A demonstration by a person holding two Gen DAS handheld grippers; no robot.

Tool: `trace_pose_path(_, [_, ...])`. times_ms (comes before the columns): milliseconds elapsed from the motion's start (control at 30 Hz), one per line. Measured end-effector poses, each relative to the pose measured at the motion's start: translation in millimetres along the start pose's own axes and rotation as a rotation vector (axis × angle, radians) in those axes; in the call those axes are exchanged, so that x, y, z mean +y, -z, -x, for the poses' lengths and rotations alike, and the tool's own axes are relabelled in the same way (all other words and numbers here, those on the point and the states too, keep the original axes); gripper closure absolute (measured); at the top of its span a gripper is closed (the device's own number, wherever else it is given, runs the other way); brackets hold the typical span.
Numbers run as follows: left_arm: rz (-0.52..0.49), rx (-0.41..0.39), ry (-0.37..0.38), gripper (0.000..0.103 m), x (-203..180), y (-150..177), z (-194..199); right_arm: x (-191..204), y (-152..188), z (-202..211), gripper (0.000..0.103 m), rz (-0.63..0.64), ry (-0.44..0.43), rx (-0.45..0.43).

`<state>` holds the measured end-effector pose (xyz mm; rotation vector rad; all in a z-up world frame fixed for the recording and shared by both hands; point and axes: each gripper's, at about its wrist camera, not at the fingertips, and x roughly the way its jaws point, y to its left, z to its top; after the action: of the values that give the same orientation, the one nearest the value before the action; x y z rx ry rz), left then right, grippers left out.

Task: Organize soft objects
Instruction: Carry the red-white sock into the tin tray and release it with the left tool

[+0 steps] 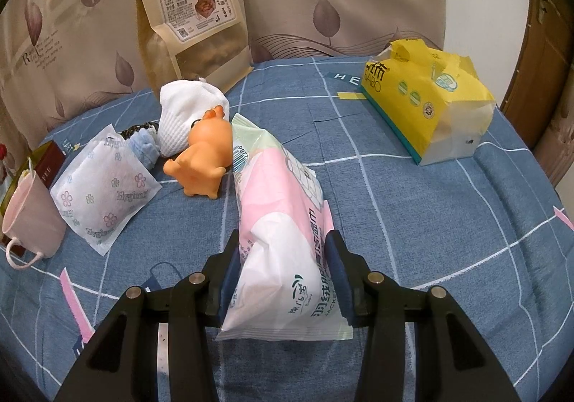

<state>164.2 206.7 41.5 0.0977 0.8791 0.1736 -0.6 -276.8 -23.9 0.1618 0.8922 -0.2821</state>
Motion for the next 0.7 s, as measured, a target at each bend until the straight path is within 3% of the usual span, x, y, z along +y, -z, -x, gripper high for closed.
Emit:
trace_pose_path(267, [0.037, 0.103, -0.063, 0.092, 13.1, 2.8, -58.6, 0.7, 0.0, -0.6, 0.06, 0.008, 0.004, 0.0])
trace_pose_path(567, [0.072, 0.173, -0.076, 0.089, 24.0, 9.0, -100.4, 2.4, -0.4, -2.1, 0.06, 0.03, 0.013, -0.003])
trace_pose_path(600, [0.073, 0.172, -0.079, 0.087, 25.3, 9.2, -101.9, 3.7, -0.4, -2.0, 0.06, 0.03, 0.012, -0.003])
trace_pose_path(700, [0.074, 0.171, -0.082, 0.063, 24.9, 9.7, -104.2, 4.0, -0.4, -2.0, 0.06, 0.032, 0.013, -0.002])
